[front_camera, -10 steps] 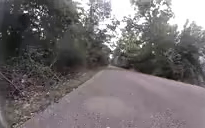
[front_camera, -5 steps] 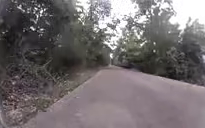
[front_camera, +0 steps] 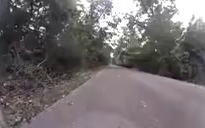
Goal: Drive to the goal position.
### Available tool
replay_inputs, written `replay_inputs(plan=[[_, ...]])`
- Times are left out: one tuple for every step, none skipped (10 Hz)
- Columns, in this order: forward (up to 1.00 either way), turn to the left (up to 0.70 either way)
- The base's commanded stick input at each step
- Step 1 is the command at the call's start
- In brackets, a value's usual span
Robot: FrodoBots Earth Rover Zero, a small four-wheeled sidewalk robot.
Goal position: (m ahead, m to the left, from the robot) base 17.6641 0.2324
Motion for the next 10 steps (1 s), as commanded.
replay_inputs(plan=[[0.70, -0.02], [0.70, -0.02], [0.70, -0.01], [0.70, 0.00], [0.70, -0.01], [0.70, -0.02], [0.70, -0.02], [0.70, -0.02], [0.70, -0.02], [0.70, -0.02]])
